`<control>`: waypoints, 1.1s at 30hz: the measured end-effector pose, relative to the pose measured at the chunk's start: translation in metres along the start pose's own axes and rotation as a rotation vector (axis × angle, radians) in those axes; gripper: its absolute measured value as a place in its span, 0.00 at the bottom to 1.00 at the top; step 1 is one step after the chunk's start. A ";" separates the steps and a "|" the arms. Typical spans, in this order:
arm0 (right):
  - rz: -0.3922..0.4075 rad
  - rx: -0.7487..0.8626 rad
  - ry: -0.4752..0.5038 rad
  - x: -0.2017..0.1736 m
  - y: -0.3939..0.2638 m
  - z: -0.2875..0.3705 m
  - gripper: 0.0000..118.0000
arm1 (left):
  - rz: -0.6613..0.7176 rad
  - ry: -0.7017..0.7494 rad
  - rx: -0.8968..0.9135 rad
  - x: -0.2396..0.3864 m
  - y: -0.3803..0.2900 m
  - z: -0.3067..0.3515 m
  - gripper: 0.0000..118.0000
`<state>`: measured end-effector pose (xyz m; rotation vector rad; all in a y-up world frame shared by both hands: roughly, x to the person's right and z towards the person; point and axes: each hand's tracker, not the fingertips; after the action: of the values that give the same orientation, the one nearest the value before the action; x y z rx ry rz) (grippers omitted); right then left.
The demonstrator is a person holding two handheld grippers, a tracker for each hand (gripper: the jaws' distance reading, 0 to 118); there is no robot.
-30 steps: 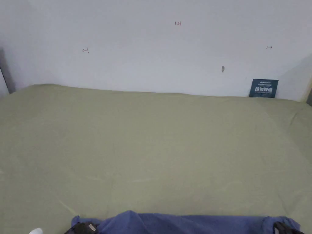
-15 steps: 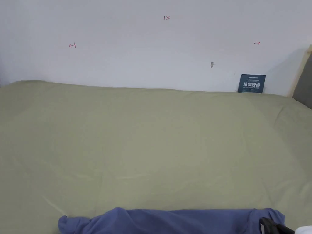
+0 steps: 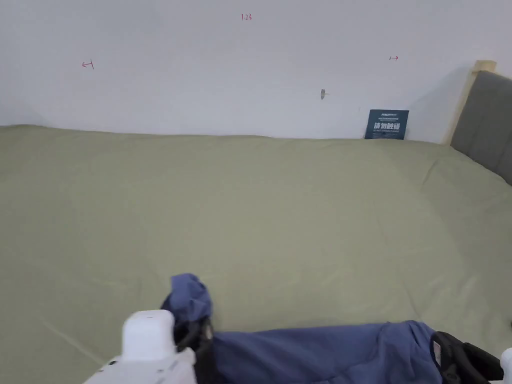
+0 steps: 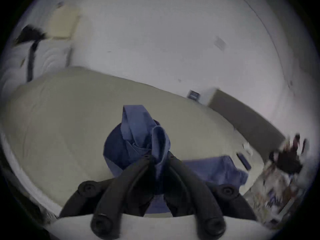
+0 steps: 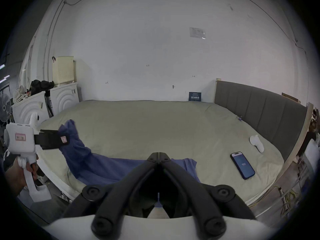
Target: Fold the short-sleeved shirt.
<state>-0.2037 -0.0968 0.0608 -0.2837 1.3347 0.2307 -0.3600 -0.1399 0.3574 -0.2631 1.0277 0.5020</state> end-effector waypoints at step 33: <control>-0.049 -0.027 -0.034 0.024 -0.009 0.017 0.00 | 0.304 -0.209 -0.225 0.045 -0.080 -0.100 0.00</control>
<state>-0.1802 -0.0995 0.0417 -0.3338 1.2907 0.2114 -0.3747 -0.2394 0.2669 -0.2484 0.8101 0.9042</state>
